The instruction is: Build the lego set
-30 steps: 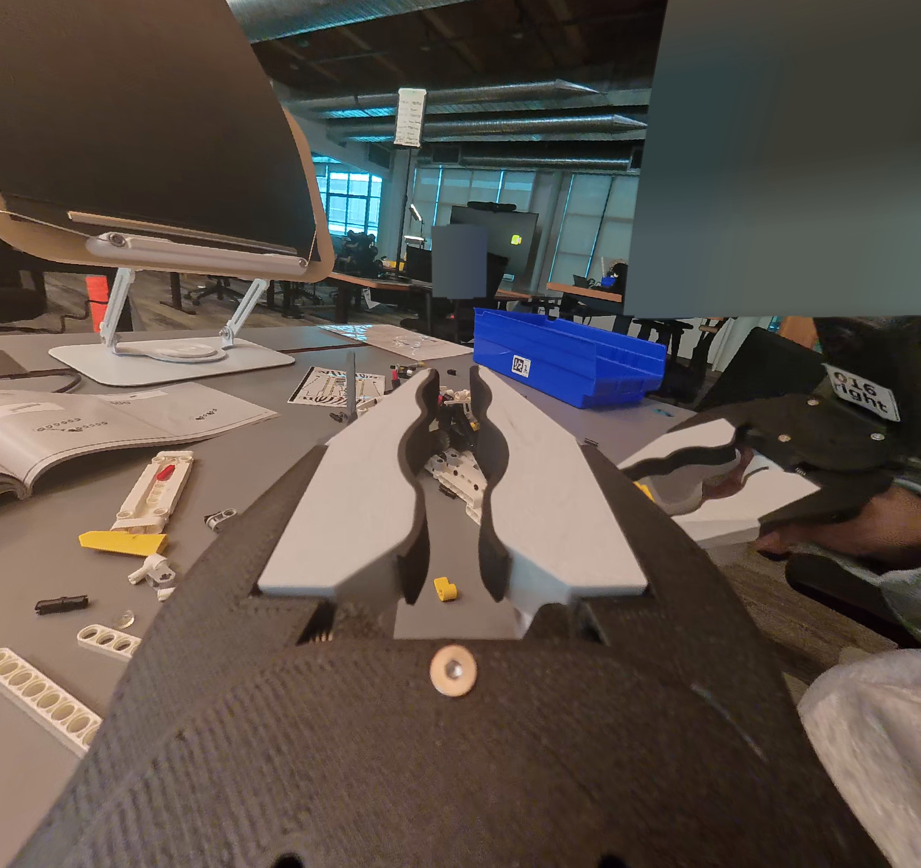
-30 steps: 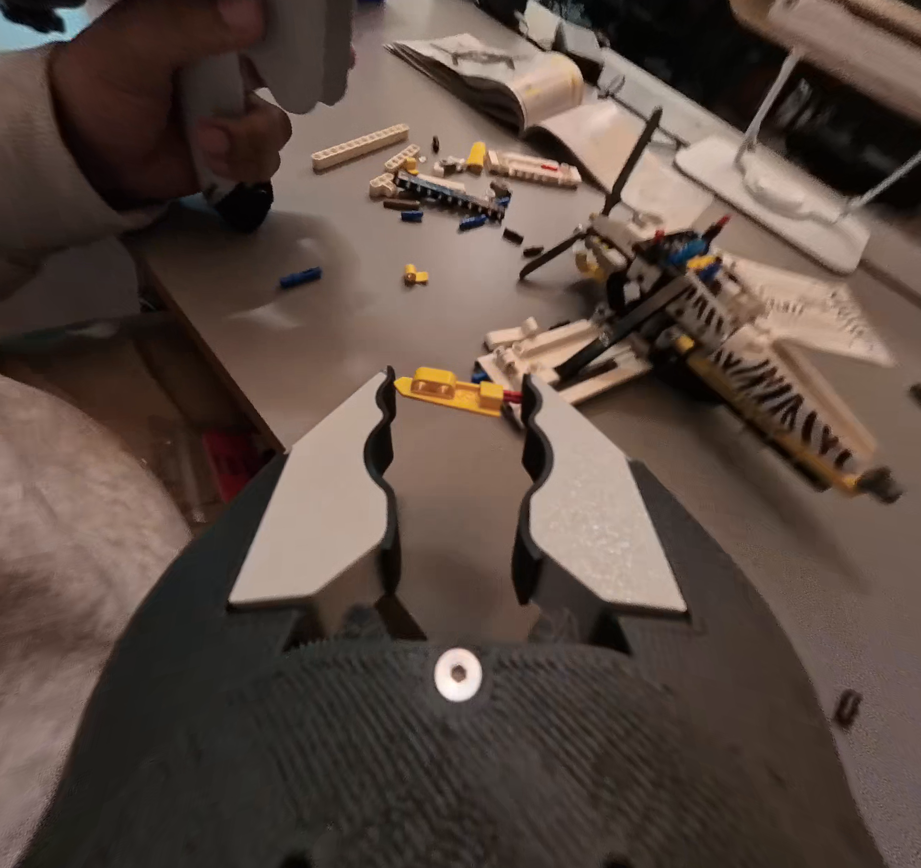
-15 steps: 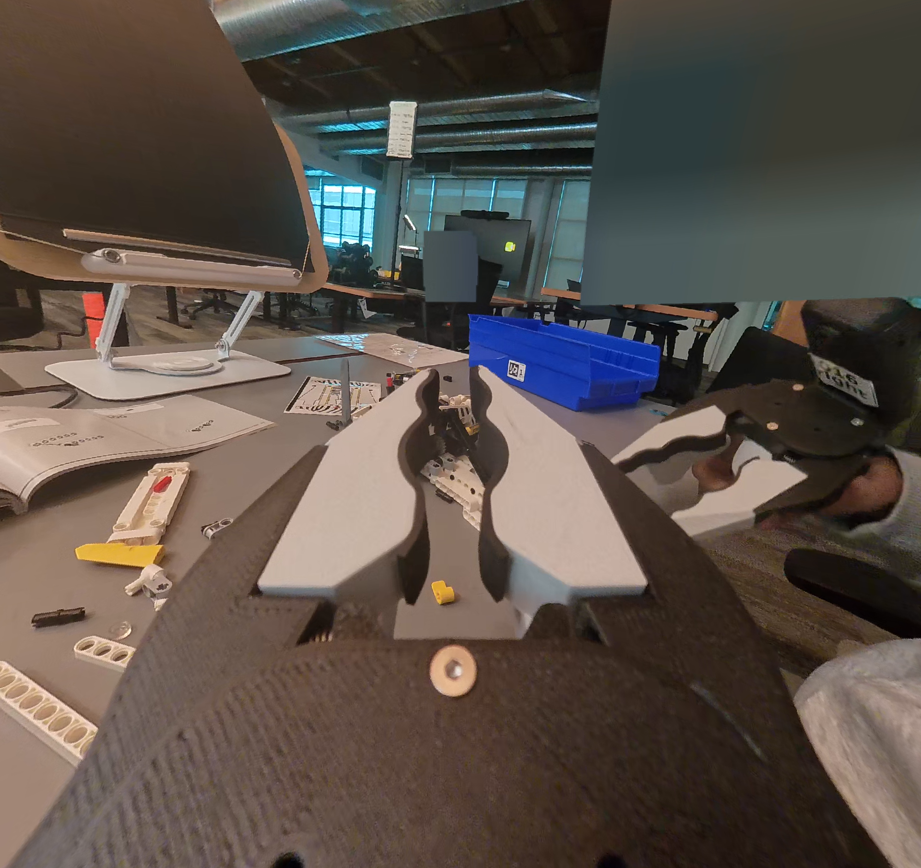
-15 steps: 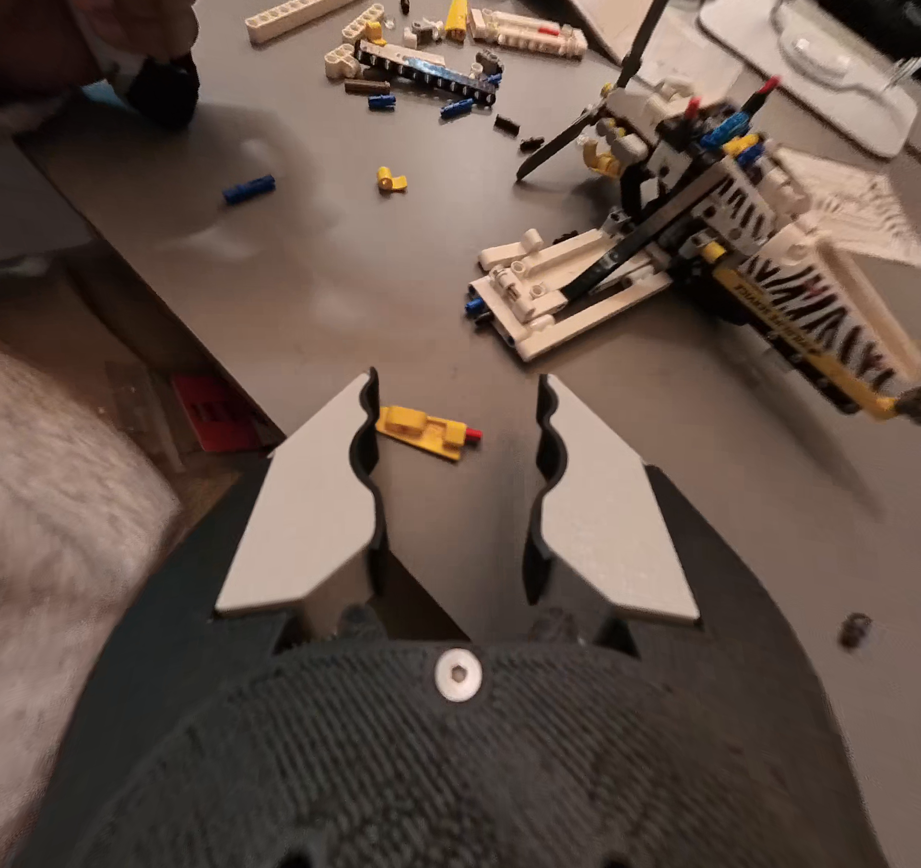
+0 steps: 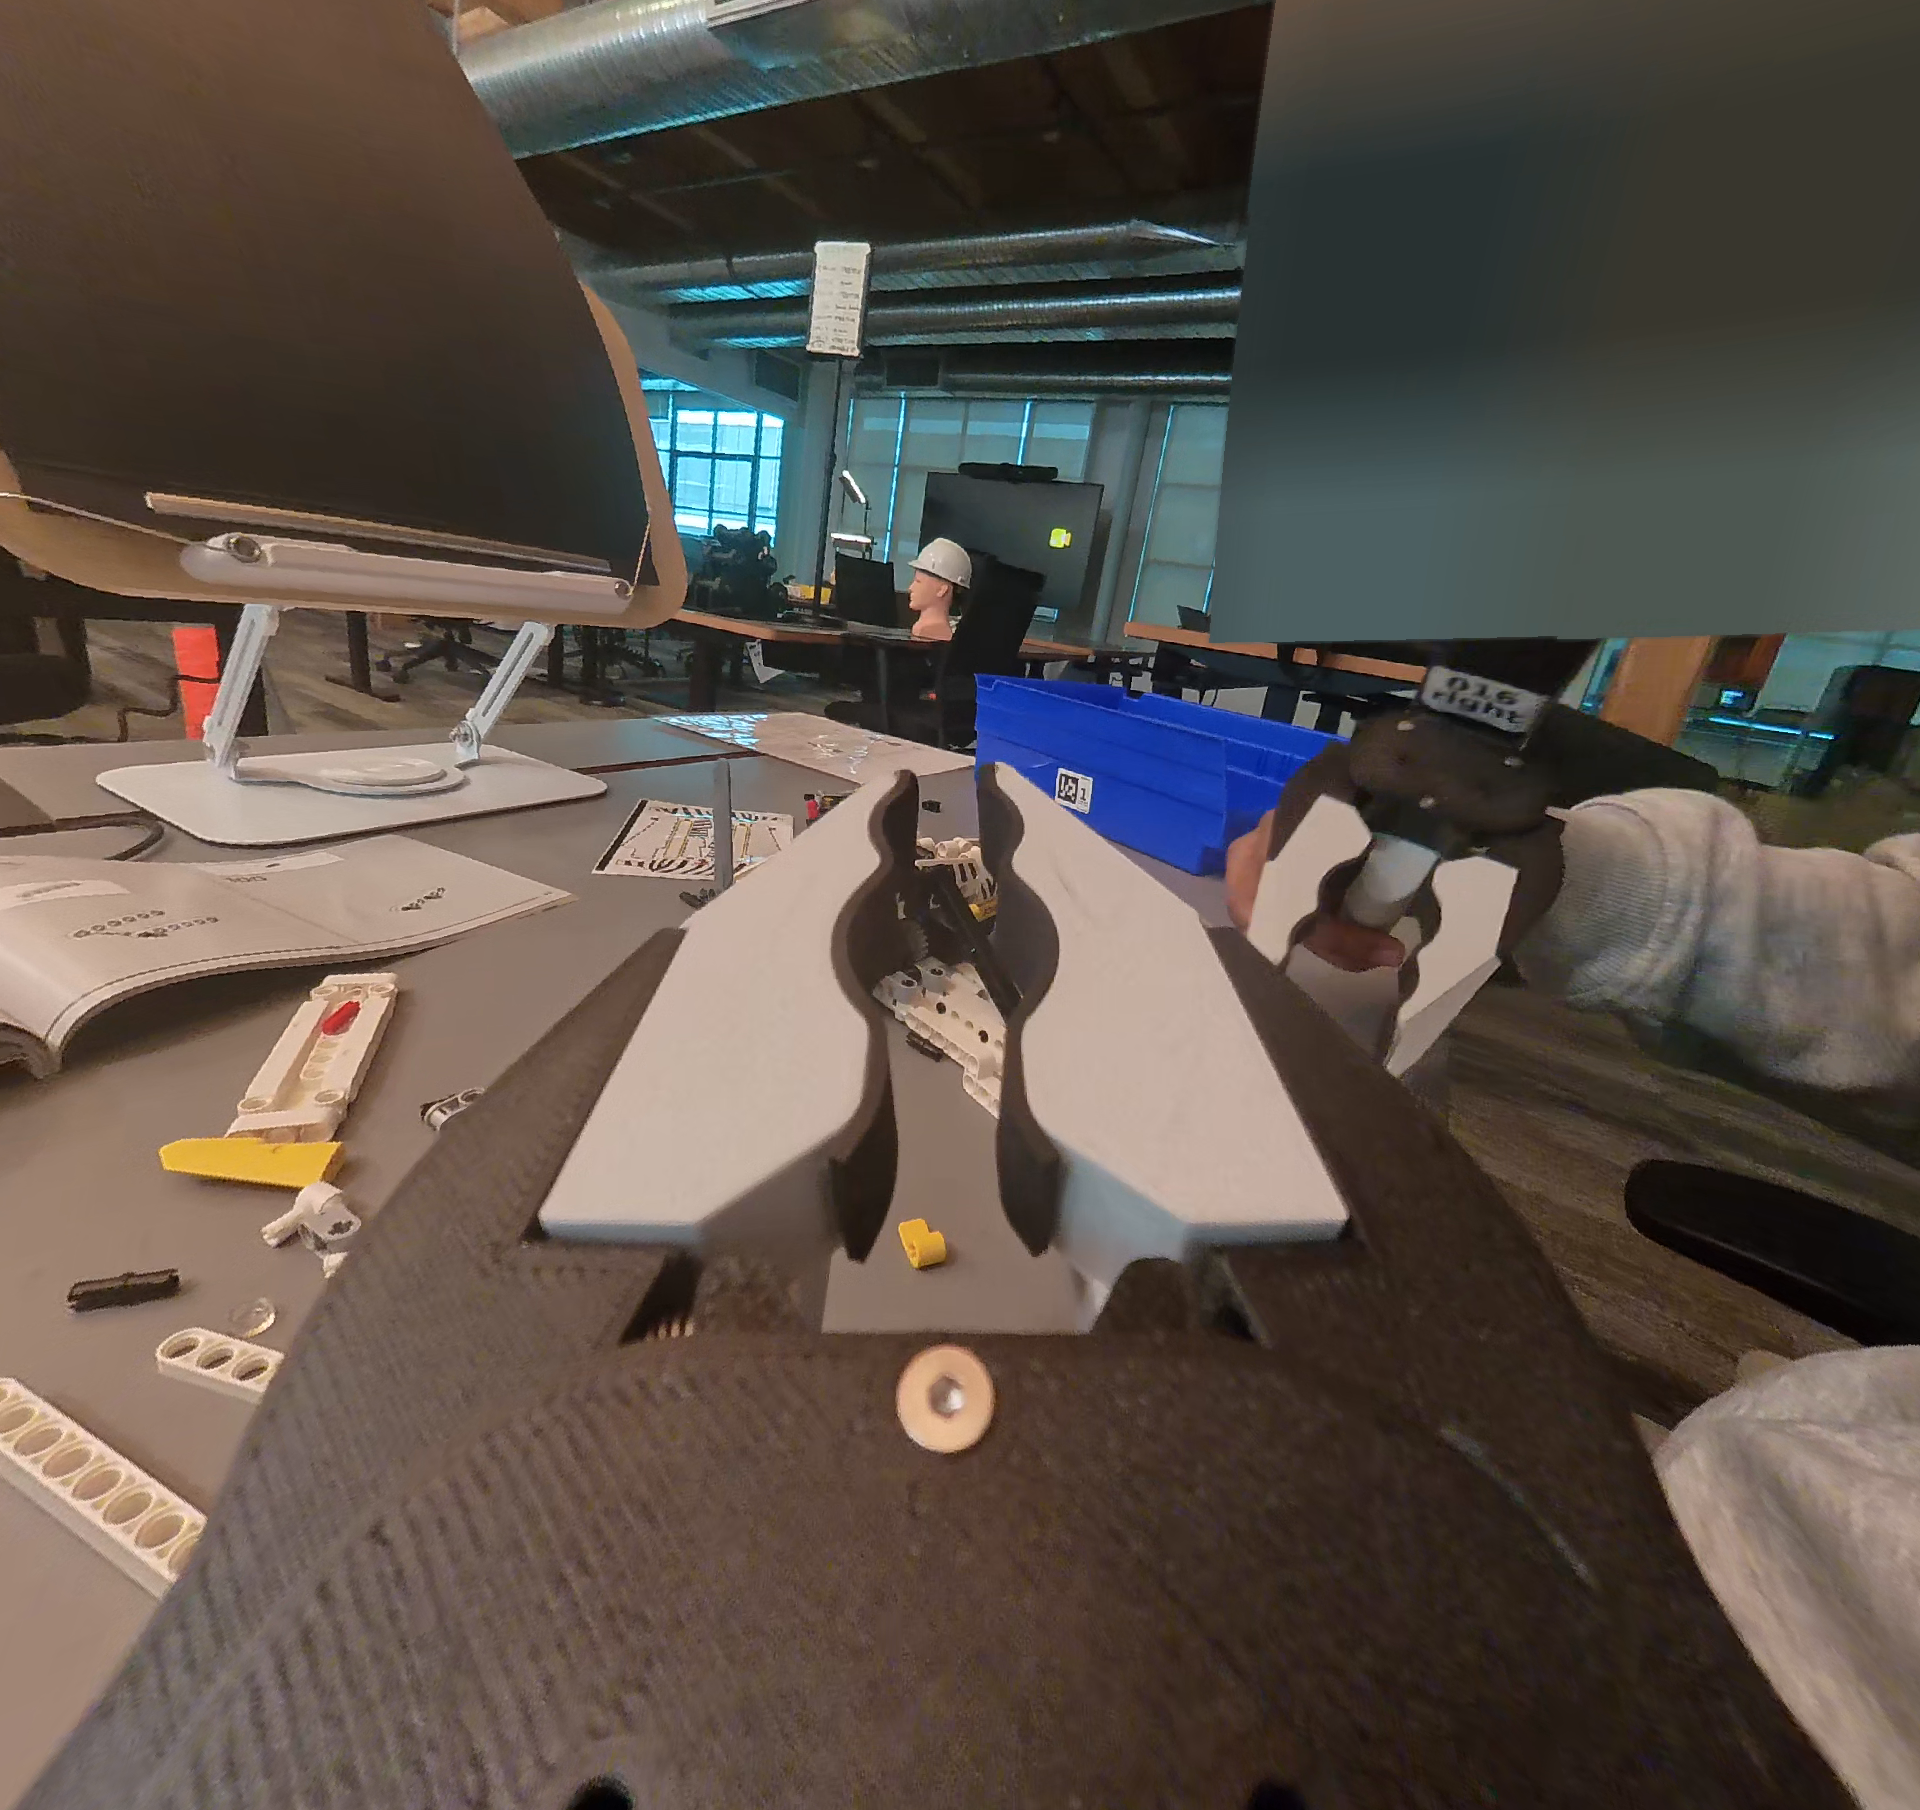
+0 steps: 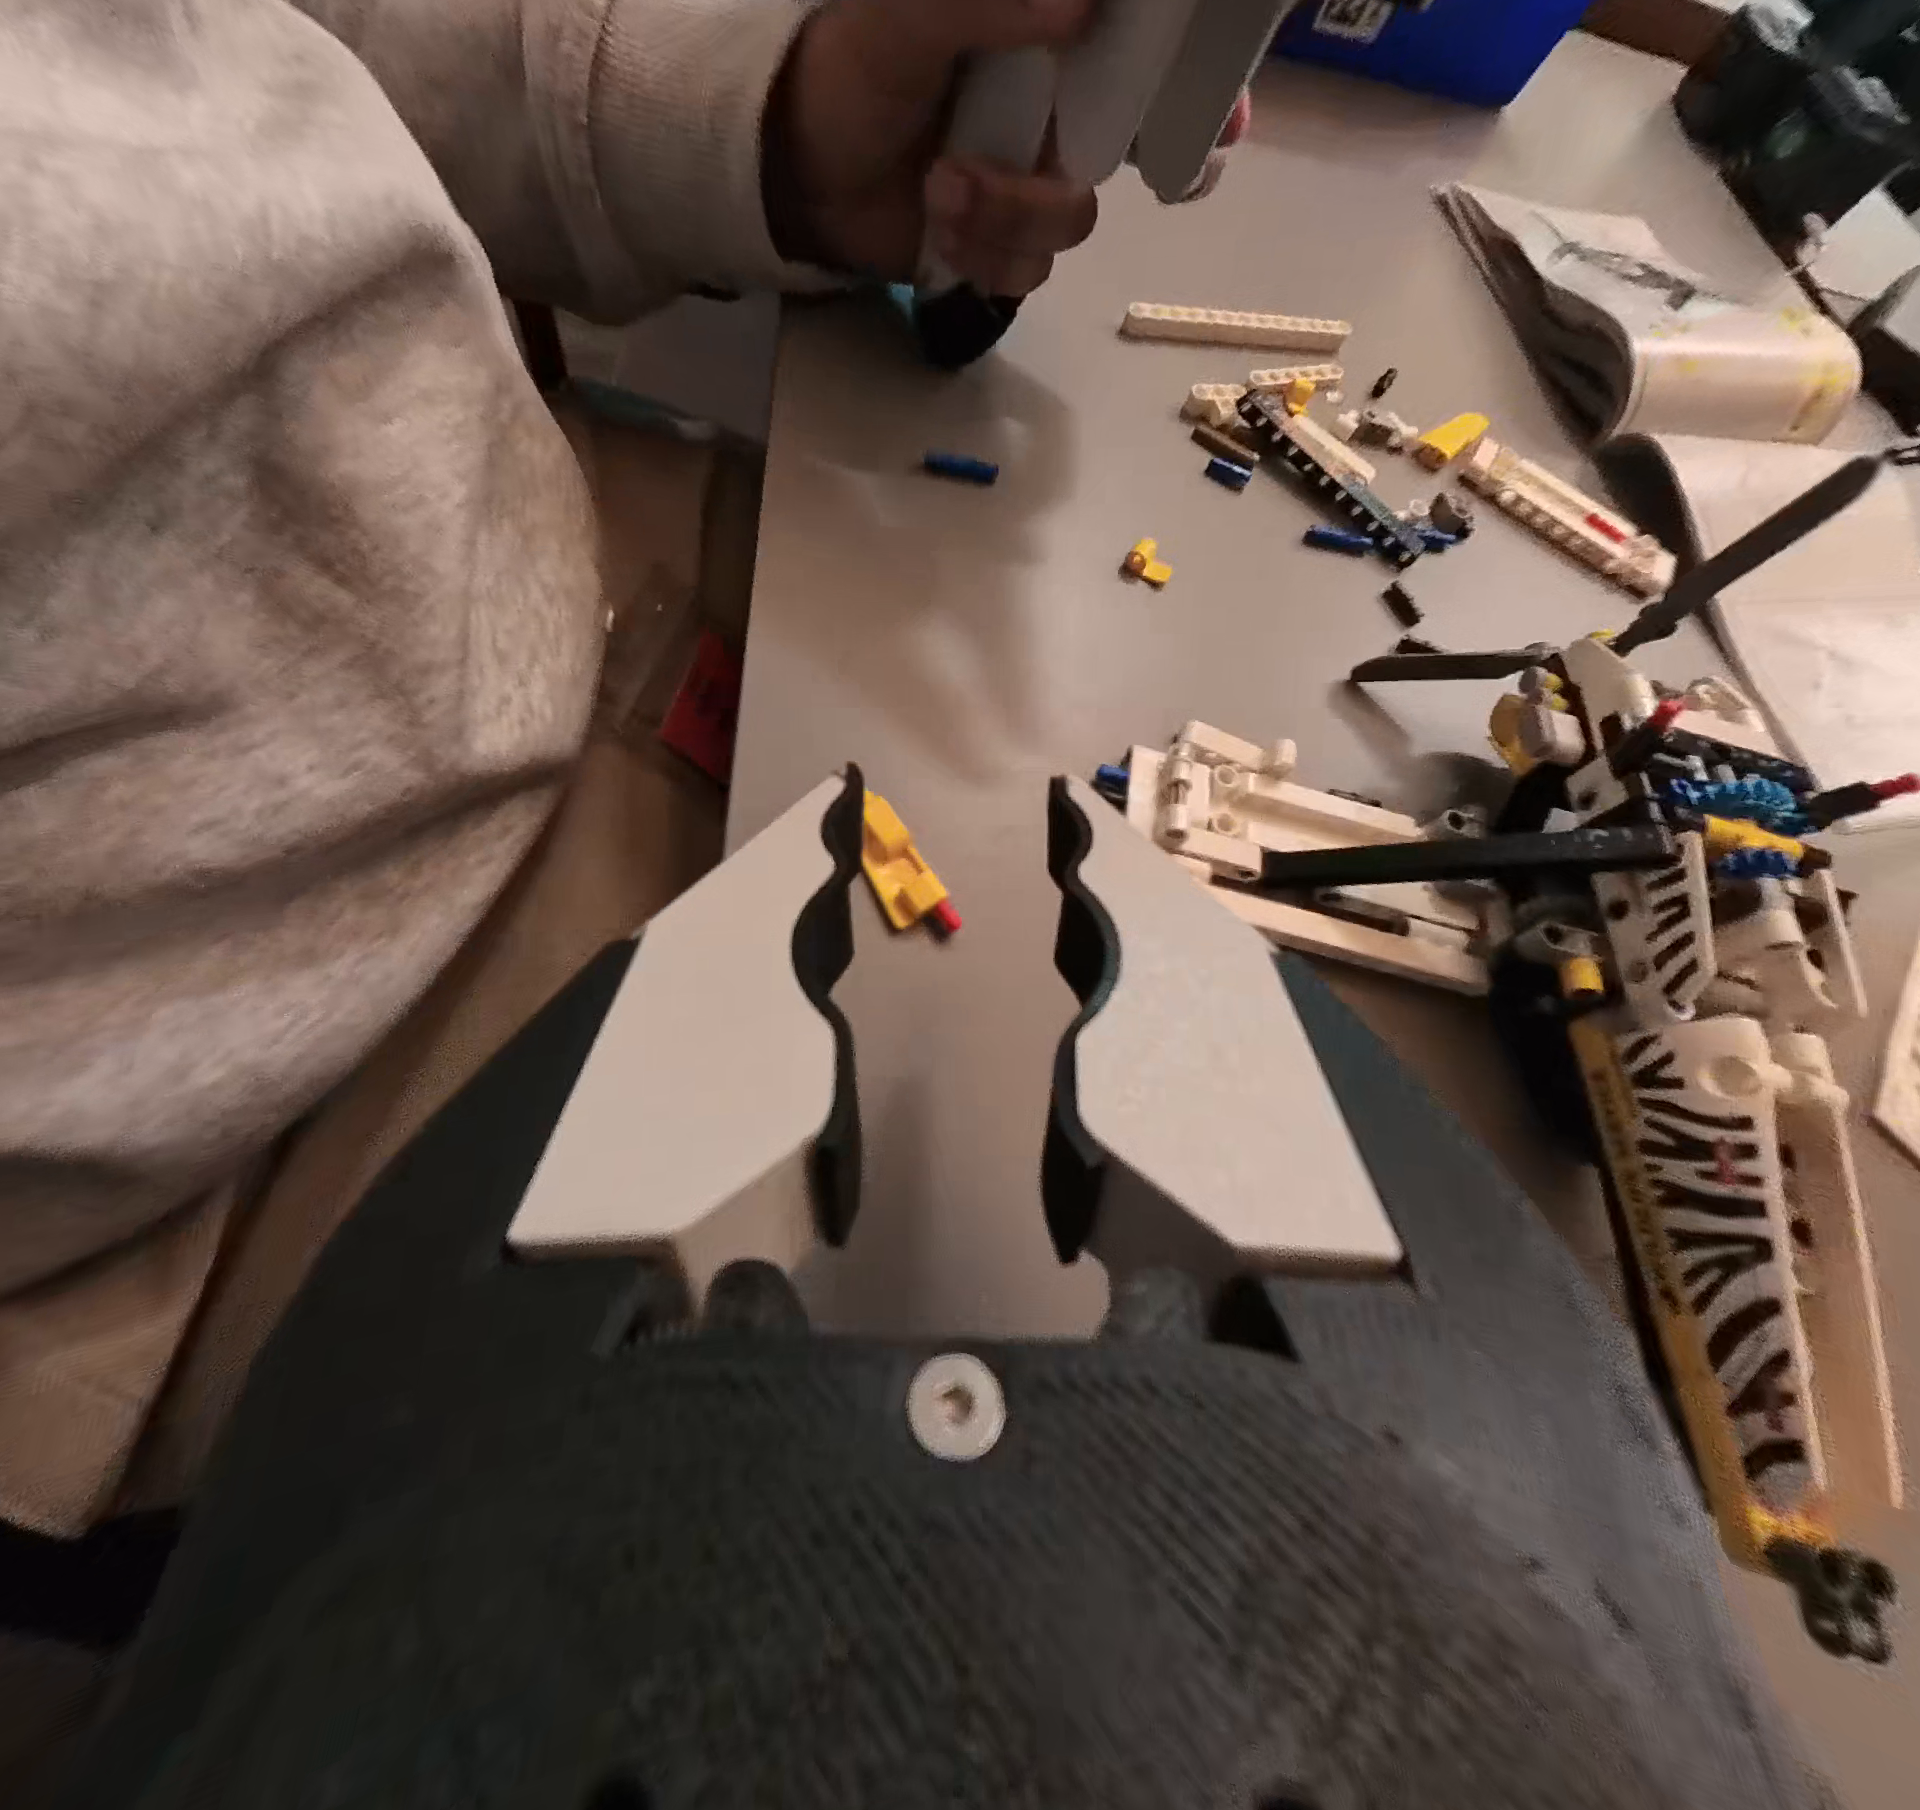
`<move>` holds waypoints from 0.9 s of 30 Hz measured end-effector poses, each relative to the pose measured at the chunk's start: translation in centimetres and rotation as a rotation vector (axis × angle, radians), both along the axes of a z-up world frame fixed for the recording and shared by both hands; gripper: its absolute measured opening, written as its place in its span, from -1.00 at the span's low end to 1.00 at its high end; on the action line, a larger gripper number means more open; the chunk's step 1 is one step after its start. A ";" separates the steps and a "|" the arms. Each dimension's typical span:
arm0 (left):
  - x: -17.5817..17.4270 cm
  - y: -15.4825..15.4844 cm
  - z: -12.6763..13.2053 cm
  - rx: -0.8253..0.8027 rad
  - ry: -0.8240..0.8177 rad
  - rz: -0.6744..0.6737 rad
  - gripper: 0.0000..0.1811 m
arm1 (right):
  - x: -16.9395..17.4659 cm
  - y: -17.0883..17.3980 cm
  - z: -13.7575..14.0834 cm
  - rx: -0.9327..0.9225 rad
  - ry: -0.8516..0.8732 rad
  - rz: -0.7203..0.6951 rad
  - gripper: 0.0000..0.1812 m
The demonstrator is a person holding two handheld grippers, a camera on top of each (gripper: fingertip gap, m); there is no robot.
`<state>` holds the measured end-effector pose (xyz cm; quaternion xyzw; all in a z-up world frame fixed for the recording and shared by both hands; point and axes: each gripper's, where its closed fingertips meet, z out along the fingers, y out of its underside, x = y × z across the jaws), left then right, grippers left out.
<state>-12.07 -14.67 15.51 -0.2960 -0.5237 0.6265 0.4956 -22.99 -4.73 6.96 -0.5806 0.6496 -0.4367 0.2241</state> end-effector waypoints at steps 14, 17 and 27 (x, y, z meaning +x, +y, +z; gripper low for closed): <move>0.9 -1.1 0.1 0.140 0.107 -0.045 -0.90 | 0.3 -0.8 -3.8 0.198 0.043 -0.023 -0.46; 1.2 -1.2 0.1 0.161 0.129 -0.055 -0.90 | 0.3 -0.7 -4.3 0.223 0.068 -0.019 -0.48; 1.4 -1.4 0.1 0.202 0.164 -0.077 -0.89 | 0.3 -1.1 -4.9 0.295 0.082 -0.038 -0.56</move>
